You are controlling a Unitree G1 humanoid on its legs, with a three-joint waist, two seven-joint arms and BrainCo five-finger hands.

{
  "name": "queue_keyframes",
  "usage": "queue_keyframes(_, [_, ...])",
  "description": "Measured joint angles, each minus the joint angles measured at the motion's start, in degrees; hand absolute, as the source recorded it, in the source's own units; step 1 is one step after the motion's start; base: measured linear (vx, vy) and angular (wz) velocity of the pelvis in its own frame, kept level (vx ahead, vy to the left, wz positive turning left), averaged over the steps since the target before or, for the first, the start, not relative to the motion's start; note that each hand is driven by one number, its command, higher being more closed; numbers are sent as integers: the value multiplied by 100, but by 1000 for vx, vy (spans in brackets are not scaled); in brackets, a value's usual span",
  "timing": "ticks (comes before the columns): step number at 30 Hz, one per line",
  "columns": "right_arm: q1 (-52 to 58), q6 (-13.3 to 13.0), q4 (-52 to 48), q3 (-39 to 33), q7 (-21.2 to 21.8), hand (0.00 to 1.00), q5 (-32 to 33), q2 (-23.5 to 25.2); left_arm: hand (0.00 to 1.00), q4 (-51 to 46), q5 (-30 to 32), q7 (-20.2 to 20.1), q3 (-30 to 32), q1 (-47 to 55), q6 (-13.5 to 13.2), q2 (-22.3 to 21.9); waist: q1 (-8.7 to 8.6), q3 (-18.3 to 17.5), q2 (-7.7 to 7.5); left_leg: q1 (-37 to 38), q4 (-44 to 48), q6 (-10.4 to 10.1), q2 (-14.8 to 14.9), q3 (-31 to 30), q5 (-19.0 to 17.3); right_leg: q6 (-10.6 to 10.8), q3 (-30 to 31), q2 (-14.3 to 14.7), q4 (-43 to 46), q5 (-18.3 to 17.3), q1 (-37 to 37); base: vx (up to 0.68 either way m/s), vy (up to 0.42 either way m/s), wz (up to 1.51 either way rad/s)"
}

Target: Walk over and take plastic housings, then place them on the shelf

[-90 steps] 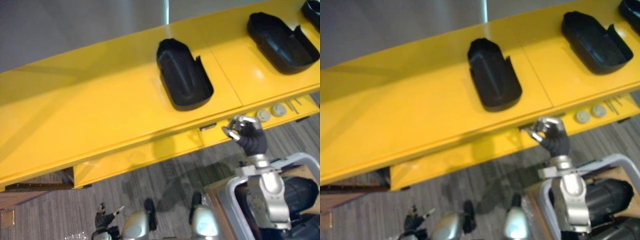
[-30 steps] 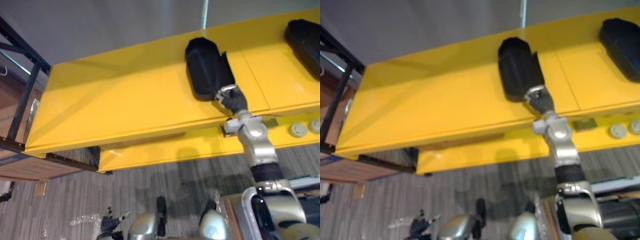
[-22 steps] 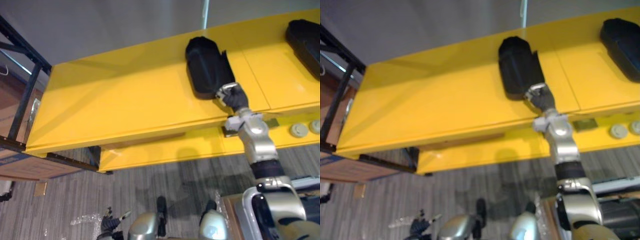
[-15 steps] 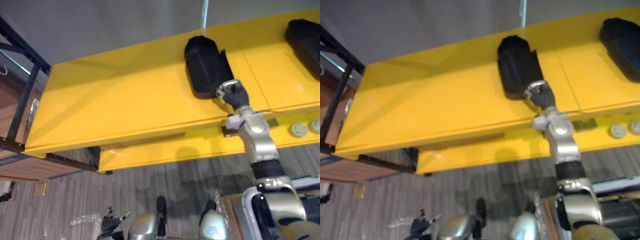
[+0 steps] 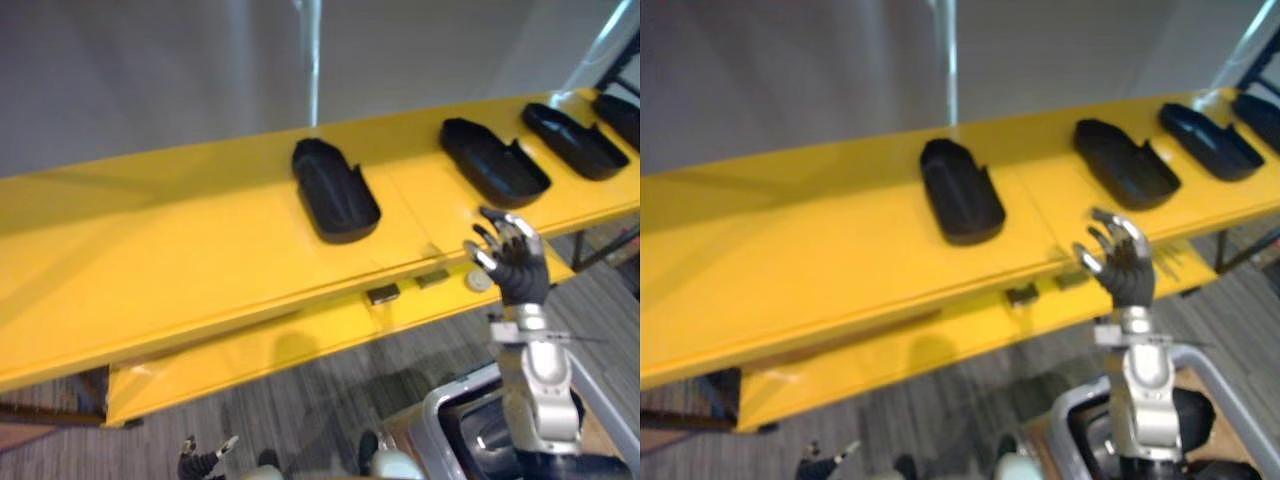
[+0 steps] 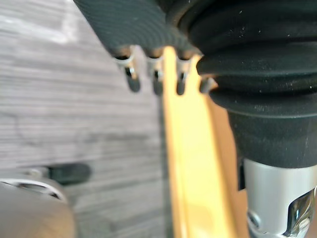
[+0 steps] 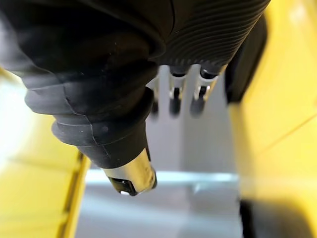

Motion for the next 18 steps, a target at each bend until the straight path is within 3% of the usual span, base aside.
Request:
queue_keyframes(4, [441,-9,660,-129,-261,0,192,310,0,60,-2,-117,-73,-102,83,-62,-62,-102,28,4,1,1,14,70,-3,2,41,17,-40,22,-1,-8,0,-6])
queue_keyframes(5, [530,-40,1003,-202,-459,0,180,486,0,171,-33,-379,-87,-149,403,-47,-107,-154,37,4,1,-4,27,93,-7,-2,65,55,-51,28,-5,-10,-24,-5])
queue_keyframes(8, [600,-160,1641,-333,-849,0,-17,568,0,297,144,-924,-170,-289,868,67,-121,-178,63,96,-11,-40,62,275,-32,-12,223,98,-70,57,-8,-14,-10,-24])
queue_keyframes(10, [615,-268,1791,-338,-1029,0,-13,571,0,400,361,-1089,-232,-344,988,122,-143,-223,93,114,-9,-64,87,397,-55,-29,337,147,-110,94,-35,-14,2,-37])
queue_keyframes(15, [731,-438,1799,-680,-1766,0,211,628,0,661,713,-1228,-520,-429,1424,306,-340,-267,123,280,11,-189,212,1056,-173,-90,948,374,-313,292,-163,-6,-13,-65])
queue_keyframes(18, [1019,-455,1795,-998,-2028,0,345,750,0,795,1088,-1338,-772,-467,1651,341,-595,-276,128,398,18,-255,271,1367,-243,-106,1213,493,-341,327,-214,18,-22,-56])
